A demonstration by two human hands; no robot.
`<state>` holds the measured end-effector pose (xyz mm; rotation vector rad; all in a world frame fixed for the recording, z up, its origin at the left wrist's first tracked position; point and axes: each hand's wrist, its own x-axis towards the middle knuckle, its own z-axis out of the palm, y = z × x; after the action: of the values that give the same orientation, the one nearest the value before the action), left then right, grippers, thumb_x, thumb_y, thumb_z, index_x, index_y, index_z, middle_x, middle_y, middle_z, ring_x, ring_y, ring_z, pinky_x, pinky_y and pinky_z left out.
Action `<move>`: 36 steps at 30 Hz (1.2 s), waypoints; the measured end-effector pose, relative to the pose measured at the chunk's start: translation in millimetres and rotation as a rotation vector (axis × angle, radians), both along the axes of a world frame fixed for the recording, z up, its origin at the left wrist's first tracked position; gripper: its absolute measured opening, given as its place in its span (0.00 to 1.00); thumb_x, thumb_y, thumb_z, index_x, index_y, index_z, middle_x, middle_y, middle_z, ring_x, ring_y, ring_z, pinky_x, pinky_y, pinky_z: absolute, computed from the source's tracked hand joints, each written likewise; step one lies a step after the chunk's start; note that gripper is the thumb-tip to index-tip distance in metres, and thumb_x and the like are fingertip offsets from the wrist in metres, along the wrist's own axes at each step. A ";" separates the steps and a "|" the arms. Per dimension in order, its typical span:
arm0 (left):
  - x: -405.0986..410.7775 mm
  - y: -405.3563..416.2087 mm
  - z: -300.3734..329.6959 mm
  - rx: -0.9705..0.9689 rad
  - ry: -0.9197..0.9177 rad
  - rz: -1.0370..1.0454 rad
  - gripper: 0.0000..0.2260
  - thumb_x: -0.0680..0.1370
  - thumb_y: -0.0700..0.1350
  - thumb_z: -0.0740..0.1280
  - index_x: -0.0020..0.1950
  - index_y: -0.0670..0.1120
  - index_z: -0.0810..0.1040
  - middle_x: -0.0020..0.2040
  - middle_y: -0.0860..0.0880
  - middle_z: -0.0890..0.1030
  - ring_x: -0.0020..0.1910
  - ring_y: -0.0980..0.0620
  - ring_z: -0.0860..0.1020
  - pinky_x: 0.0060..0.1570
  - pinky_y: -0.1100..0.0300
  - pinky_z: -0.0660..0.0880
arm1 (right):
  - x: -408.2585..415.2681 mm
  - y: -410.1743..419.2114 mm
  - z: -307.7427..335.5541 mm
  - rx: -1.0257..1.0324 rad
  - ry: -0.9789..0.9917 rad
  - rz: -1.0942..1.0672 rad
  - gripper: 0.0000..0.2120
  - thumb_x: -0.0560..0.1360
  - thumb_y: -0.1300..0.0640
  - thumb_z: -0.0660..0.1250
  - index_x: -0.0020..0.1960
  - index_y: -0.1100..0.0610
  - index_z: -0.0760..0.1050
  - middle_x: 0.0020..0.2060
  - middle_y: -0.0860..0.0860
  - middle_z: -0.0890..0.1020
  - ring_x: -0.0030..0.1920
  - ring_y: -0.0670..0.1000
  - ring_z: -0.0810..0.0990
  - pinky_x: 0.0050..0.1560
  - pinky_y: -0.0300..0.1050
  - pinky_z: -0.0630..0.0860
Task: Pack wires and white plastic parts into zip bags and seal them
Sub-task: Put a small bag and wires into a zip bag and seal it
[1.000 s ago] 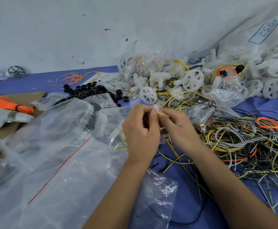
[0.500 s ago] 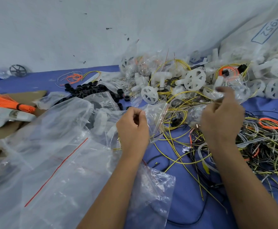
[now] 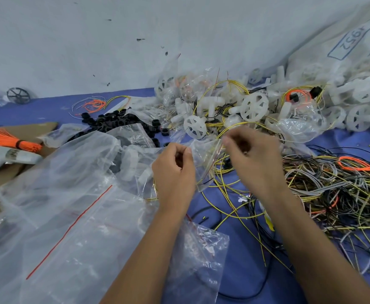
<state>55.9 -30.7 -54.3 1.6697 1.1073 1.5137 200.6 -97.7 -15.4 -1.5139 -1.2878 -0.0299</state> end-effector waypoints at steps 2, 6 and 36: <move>0.7 -2.5 1.8 0.036 0.014 -0.008 0.10 0.79 0.44 0.67 0.40 0.55 0.76 0.34 0.57 0.78 0.33 0.59 0.75 0.36 0.67 0.70 | -10.2 8.6 -10.9 -0.188 -0.137 0.000 0.13 0.75 0.57 0.73 0.59 0.55 0.82 0.49 0.50 0.82 0.43 0.46 0.80 0.52 0.40 0.75; 1.8 -4.4 3.9 0.120 0.059 -0.028 0.07 0.79 0.43 0.67 0.42 0.51 0.77 0.35 0.57 0.78 0.36 0.57 0.77 0.38 0.63 0.71 | -25.6 17.2 -24.1 -0.422 -0.309 0.167 0.18 0.72 0.58 0.69 0.61 0.56 0.79 0.47 0.50 0.80 0.49 0.53 0.75 0.53 0.48 0.72; 10.0 -28.0 11.4 0.417 0.059 -0.011 0.06 0.78 0.35 0.67 0.43 0.43 0.75 0.39 0.56 0.74 0.39 0.62 0.72 0.42 0.72 0.65 | -37.3 13.7 -25.2 -0.326 0.274 0.715 0.18 0.76 0.79 0.58 0.40 0.59 0.74 0.34 0.52 0.77 0.36 0.40 0.76 0.37 0.39 0.74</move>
<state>66.0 -58.8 -42.9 2.0003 0.8464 1.7880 163.4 -83.9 -40.6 -1.1821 -1.5840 0.8531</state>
